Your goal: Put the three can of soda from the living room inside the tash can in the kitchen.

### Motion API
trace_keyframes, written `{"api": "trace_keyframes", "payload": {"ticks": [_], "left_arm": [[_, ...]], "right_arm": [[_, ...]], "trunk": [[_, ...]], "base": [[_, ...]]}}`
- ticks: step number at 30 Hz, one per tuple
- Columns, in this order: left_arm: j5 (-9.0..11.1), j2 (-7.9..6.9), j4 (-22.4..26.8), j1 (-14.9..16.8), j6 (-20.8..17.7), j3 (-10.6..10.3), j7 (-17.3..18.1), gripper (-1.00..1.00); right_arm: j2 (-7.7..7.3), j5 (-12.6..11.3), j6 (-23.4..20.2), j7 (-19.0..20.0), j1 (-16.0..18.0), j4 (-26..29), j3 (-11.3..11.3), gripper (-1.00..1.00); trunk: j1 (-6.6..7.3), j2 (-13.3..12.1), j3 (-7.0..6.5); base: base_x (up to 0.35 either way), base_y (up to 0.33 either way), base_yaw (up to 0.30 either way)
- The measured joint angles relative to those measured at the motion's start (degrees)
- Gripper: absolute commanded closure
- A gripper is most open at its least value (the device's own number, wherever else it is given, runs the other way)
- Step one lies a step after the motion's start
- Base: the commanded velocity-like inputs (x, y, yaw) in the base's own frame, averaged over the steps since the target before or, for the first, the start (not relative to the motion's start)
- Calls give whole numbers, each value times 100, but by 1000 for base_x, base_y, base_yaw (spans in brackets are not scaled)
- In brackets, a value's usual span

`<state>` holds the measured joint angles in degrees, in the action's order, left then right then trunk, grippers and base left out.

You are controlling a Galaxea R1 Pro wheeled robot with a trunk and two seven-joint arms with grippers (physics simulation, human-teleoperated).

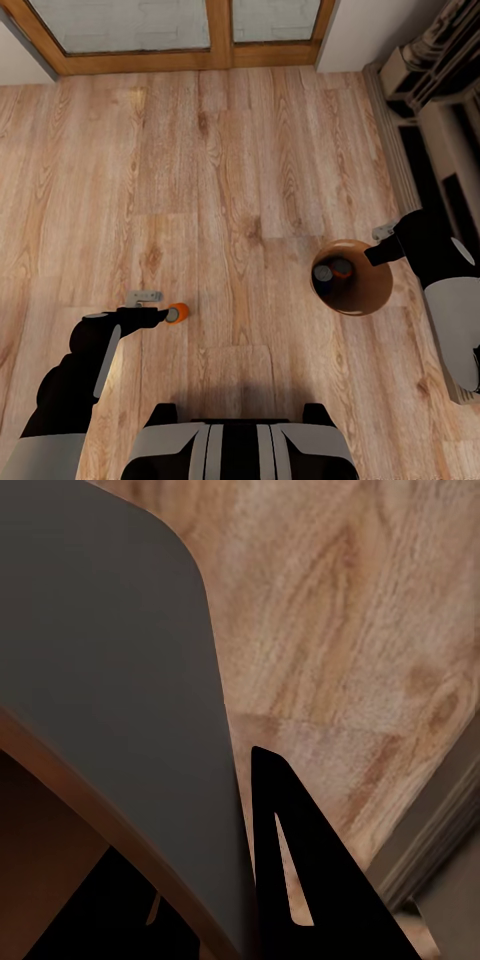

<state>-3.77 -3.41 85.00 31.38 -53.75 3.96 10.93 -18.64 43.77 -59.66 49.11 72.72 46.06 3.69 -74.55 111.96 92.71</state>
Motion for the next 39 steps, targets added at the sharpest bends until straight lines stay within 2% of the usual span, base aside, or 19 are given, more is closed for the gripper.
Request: {"api": "trace_keyframes", "payload": {"ticks": [12, 20, 30, 31, 32, 35, 39], "left_arm": [[34, -1, 24, 0, -6, 4, -10, -100], [33, 6, 25, 0, -3, 8, -20, -100], [34, 7, 25, 0, -3, 8, -21, -100], [34, 5, 29, -3, -5, 11, -21, -100], [36, 5, 29, -3, -5, 11, -21, -100], [38, 5, 29, -3, -5, 11, -21, -100], [41, 5, 29, -3, -1, 11, -21, -100]], "right_arm": [[18, -18, -8, 4, -5, 0, -6, 100], [25, -3, 5, 0, 25, 22, -2, 100], [43, 3, 5, 9, 313, 36, 17, 100], [35, -22, -33, 16, 351, 24, 38, 100], [-54, -171, -33, 50, 363, 3, 46, 100], [-185, -162, -33, 315, 439, -11, 49, 100], [-212, -144, -32, 393, 514, -64, 49, 100]], "trunk": [[0, 0, 106], [-175, 319, 319], [-395, 721, 587], [-414, 761, 613], [-436, 801, 640], [-502, 921, 720], [-503, 922, 756]], "base": [[82, 4, 0], [3, 0, 0], [0, 0, 0], [0, 0, 0], [0, 0, 0], [0, 0, 0], [0, 0, 0]]}}
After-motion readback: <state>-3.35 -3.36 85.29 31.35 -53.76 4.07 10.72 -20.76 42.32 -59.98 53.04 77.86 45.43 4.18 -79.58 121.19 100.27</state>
